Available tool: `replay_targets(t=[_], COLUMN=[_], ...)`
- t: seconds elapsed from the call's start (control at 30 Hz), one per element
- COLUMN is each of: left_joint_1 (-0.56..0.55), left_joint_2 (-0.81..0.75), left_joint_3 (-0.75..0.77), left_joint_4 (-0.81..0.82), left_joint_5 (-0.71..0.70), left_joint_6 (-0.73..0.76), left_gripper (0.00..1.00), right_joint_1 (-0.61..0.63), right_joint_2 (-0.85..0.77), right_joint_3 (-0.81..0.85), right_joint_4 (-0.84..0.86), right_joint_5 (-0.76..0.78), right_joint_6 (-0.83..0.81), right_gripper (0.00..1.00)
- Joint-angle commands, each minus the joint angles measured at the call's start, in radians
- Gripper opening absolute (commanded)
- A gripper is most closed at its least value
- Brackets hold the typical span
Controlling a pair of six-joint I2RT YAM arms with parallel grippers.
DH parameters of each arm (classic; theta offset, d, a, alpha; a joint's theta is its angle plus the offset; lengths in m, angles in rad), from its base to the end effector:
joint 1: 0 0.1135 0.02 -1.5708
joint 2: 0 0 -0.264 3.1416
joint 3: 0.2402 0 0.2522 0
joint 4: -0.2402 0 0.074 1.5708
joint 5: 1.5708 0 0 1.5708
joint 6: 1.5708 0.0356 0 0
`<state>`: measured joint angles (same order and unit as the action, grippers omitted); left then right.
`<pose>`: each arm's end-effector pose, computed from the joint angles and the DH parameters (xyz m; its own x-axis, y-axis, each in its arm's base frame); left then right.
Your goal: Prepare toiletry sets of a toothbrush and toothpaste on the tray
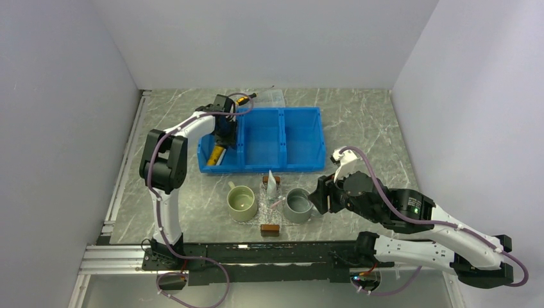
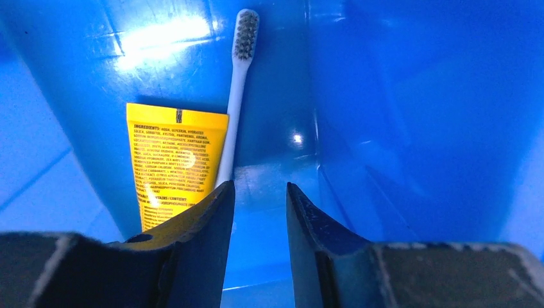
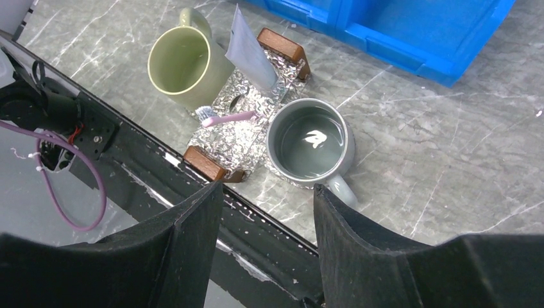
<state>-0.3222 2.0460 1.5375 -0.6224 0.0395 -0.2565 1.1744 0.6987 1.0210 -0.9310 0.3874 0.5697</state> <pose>0.4080 -0.1377 0.1823 -0.9145 0.0380 -0.4029 0.1038 0.9843 -0.1426 0.0583 0.1045 0.3566 -0.5820 -0.0971 -0.8073 -0.4994 0.8263 0.2606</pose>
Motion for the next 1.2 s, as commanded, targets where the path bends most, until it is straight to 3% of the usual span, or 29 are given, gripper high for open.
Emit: replay_targets(t=[0.0,0.53,1.17], left_joint_1=[0.005,0.052,0.061], left_joint_2=[0.008,-0.021,-0.073], left_joint_3=[0.039,0.046,0.028], left_joint_4=[-0.023,-0.029,-0.045], left_joint_5=[-0.036,-0.036,-0.152], left_joint_6=[-0.005,-0.001,0.006], left_gripper=[0.41,0.41,0.41], right_joint_1=[0.003,0.003,0.003], right_joint_2=[-0.001,-0.001,0.001], right_joint_3=[-0.004,-0.024,-0.022], right_joint_4=[0.033,0.041,0.044], right_joint_5=[-0.001,-0.004,-0.014], right_joint_6=[0.007,0.01,0.008], right_gripper=[0.56,0.56,0.56])
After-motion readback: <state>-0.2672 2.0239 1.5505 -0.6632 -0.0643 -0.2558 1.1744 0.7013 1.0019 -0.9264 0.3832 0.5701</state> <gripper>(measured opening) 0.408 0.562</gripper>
